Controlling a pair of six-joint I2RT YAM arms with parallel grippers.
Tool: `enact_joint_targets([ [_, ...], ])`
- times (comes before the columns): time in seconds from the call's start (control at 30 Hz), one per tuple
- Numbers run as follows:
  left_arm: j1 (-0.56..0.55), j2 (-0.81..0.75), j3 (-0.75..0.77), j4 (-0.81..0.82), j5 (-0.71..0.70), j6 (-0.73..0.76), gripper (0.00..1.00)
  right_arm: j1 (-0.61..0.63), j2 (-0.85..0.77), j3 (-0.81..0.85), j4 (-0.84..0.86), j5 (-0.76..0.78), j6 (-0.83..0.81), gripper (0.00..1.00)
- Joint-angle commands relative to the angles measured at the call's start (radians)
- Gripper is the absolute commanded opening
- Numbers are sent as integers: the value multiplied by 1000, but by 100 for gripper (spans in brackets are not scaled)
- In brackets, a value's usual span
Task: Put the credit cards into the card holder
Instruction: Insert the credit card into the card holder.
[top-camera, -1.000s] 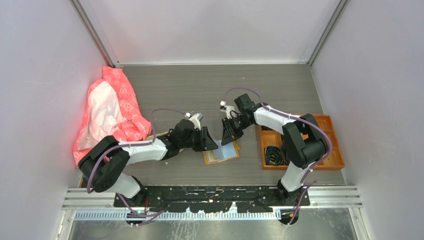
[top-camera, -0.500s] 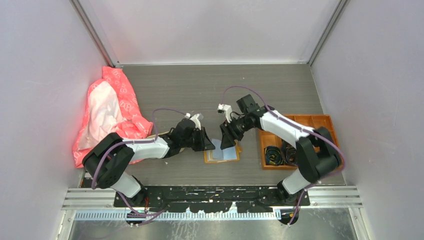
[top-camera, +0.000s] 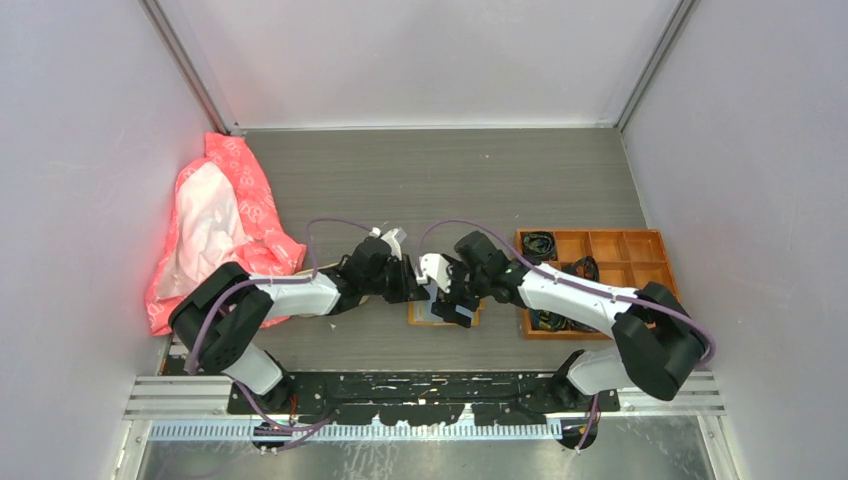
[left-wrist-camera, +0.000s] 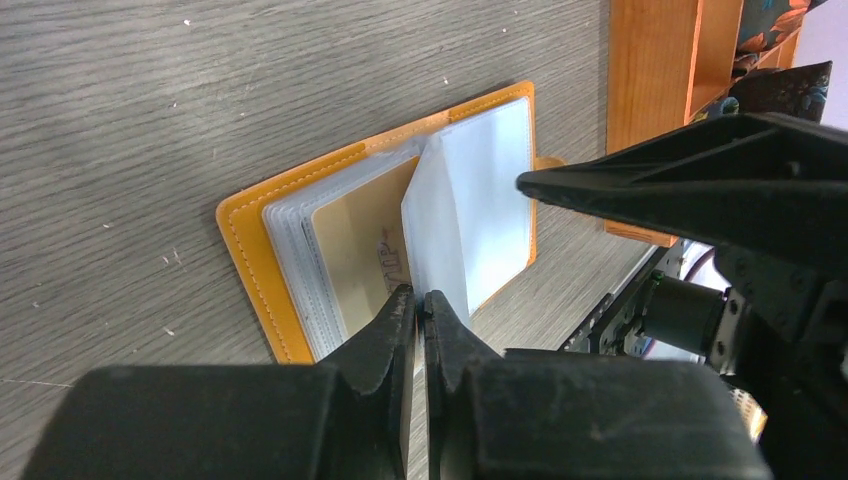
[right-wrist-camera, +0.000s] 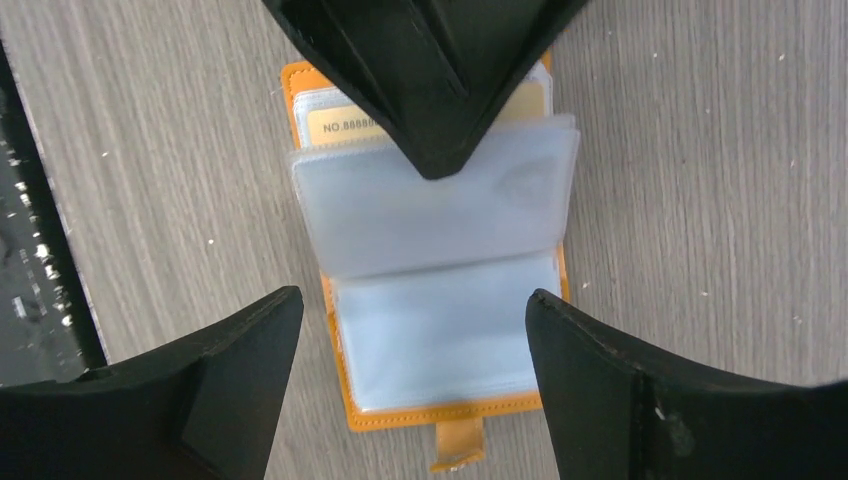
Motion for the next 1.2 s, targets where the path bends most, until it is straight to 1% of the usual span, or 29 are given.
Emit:
enact_joint_targets([
  [0.0,4,5,27,38,25,-8,7,58,28,17,109,154,1,87],
  [0.2,4,5,24,44,24,-11,6,105,51,25,109,209,15,99],
  [0.23,4,5,23,45,25,-12,7,111,62,31,105,220,17,99],
  [0.8,6,17,18,70,36,-23,7,133,80,70,95,292,100,99],
  [0.9,7,15,17,71,39,-25,8,133,75,73,89,306,102,99],
  [0.97,12,11,13,71,40,-27,11,133,74,76,82,314,101,98],
  [1.17,26,-30,-13,71,31,-28,31,125,74,83,58,317,101,95],
])
